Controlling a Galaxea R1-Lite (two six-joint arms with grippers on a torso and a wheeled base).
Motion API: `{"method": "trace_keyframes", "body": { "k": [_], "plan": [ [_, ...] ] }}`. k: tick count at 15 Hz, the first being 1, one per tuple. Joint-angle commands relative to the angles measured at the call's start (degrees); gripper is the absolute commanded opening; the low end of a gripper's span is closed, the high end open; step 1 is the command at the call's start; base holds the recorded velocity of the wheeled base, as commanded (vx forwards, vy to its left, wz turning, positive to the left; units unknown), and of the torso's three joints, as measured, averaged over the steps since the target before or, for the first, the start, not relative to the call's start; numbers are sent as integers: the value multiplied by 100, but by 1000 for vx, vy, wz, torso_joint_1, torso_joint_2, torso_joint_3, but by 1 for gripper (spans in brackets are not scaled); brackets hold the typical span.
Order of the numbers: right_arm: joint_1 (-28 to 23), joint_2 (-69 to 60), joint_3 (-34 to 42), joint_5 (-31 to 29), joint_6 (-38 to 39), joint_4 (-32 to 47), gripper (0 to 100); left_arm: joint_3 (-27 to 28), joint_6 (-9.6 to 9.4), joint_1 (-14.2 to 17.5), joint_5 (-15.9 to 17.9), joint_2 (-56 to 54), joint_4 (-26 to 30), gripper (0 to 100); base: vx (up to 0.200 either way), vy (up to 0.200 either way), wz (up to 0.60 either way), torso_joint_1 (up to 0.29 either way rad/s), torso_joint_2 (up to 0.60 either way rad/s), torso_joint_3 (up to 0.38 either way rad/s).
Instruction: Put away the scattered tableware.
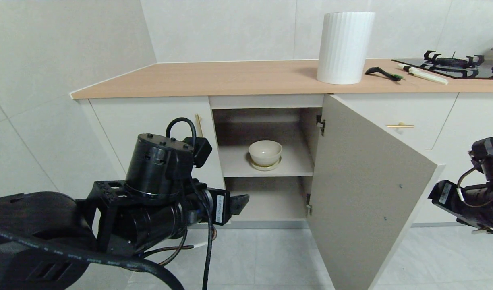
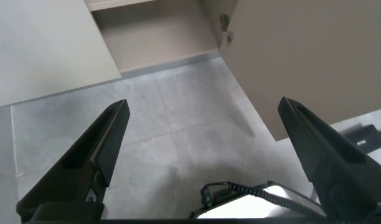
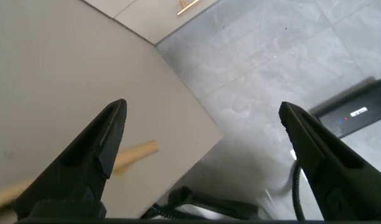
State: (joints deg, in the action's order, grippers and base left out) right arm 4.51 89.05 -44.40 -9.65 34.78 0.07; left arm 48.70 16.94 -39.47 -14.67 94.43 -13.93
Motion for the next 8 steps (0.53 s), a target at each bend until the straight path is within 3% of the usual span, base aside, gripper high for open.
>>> {"method": "trace_keyframes", "body": {
  "k": [1,8],
  "plan": [
    [314,209,-78,16,11,-7,100,-1,-7,1,-1,-3,-4,100,0,0,0,0,0,0],
    [2151,701,-649,25,2,19,100,8,-7,106,-10,14,-4,100,0,0,0,0,0,0]
  ]
}}
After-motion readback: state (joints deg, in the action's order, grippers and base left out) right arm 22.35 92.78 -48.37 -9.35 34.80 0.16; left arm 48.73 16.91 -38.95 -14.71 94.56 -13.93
